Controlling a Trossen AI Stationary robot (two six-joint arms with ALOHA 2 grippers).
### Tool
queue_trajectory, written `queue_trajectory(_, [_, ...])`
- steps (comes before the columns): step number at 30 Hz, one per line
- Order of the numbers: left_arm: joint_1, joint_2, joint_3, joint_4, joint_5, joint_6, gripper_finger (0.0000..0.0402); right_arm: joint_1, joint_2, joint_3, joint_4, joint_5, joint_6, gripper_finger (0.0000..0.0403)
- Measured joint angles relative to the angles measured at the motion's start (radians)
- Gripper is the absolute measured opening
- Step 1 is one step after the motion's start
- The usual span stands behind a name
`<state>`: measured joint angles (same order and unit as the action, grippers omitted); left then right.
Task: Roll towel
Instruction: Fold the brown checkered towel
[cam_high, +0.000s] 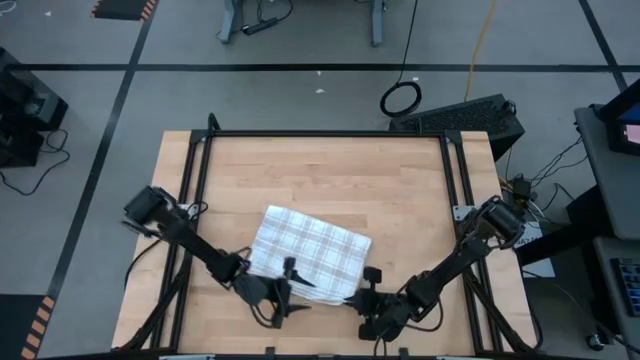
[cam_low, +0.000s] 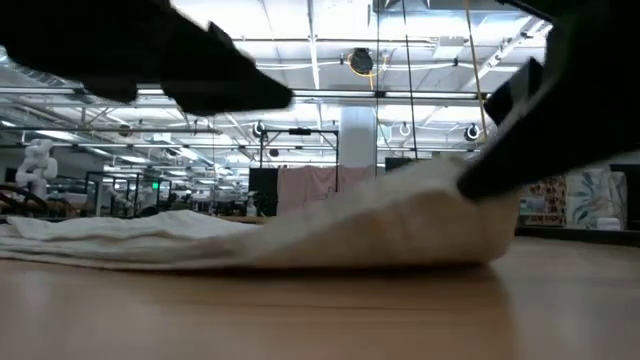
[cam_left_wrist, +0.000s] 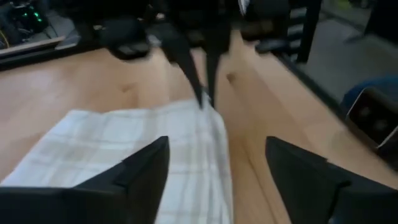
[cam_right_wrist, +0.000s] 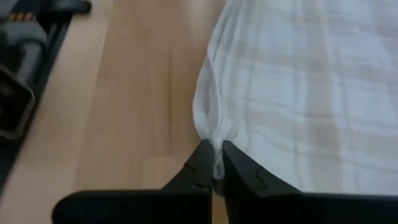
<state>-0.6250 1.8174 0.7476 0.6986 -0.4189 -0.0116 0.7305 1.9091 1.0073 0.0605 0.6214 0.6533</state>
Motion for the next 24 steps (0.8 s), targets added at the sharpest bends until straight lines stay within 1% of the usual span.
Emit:
queue_trajectory(2, [0.0,0.063,0.048,-0.004,-0.001,0.038,0.0292,-0.009,-0.032,0.0,-0.03,-0.003,0.03,0.0004])
queue_trajectory(4, [-0.002,0.113,0.094,-0.002,-0.001,0.07,0.0305,-0.022,-0.059,0.0,-0.065,-0.017,0.068,0.0005])
queue_trajectory(6, [-0.004,0.153,0.136,-0.001,-0.007,0.088,0.0311,-0.033,-0.076,0.0,-0.083,-0.054,0.103,0.0005])
queue_trajectory(9, [-0.005,0.199,0.181,-0.001,-0.066,0.098,0.0313,-0.046,-0.085,0.0,-0.085,-0.106,0.133,0.0006])
queue_trajectory(13, [0.005,0.239,0.218,-0.004,-0.108,0.107,0.0313,-0.047,-0.084,0.0,-0.088,-0.126,0.147,0.0006])
queue_trajectory(19, [0.031,0.25,0.221,-0.053,-0.086,0.078,0.0312,-0.047,-0.084,0.0,-0.071,-0.126,0.148,0.0006])
queue_trajectory(22, [0.045,0.25,0.22,-0.077,-0.079,0.07,0.0296,-0.049,-0.084,0.0,-0.068,-0.126,0.15,0.0006])
queue_trajectory(24, [0.055,0.25,0.22,-0.094,-0.071,0.067,0.0273,-0.05,-0.084,0.0,-0.057,-0.124,0.149,0.0006])
